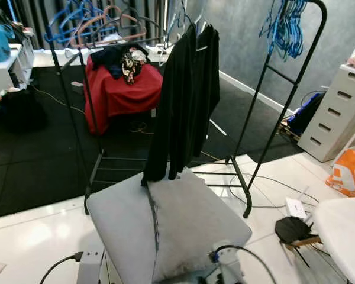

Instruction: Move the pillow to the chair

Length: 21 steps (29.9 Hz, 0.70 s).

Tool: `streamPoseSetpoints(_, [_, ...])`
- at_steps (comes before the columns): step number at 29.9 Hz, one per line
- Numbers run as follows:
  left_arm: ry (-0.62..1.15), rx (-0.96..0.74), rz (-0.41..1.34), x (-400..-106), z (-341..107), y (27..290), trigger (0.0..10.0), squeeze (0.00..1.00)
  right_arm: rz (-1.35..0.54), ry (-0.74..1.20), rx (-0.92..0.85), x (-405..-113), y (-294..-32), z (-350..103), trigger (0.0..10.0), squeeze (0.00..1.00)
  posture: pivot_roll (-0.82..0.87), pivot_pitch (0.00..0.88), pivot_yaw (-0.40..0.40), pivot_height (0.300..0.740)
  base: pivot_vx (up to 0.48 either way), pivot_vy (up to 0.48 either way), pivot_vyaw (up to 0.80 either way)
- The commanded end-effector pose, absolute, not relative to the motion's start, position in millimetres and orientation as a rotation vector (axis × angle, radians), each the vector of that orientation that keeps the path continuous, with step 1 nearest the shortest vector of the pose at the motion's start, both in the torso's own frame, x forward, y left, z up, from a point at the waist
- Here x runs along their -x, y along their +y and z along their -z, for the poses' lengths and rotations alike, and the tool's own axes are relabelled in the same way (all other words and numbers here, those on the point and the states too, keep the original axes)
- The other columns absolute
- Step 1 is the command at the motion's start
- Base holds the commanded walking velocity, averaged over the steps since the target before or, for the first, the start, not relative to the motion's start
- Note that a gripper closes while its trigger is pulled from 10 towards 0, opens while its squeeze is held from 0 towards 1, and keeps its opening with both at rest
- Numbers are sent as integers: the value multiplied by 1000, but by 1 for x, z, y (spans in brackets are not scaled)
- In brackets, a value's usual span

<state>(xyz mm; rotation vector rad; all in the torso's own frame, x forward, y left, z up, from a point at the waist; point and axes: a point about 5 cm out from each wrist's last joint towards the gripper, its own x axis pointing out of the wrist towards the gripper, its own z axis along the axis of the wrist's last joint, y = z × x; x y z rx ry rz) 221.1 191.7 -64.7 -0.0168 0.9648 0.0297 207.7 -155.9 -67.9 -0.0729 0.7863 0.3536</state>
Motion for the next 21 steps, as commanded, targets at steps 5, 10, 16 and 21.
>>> streamPoseSetpoints(5, [974,21,30,-231,62,159,10000,0,-286,800,83,-206,-167,69,10000,0,-148,10,-91,723,0,-288,480])
streamPoseSetpoints(10, [970,29,22,-232,62,146,10000,0,-262,802,108,-206,-169,69,10000,0,-147,10,-92,723,0,-348,0])
streamPoseSetpoints(16, [971,36,28,-232,62,136,10000,0,-241,805,134,-206,-171,70,10000,0,-146,11,-94,723,0,0,0])
streamPoseSetpoints(21, [972,35,24,-230,63,142,10000,0,-182,781,31,-205,-170,70,10000,0,-146,12,-93,723,0,0,0])
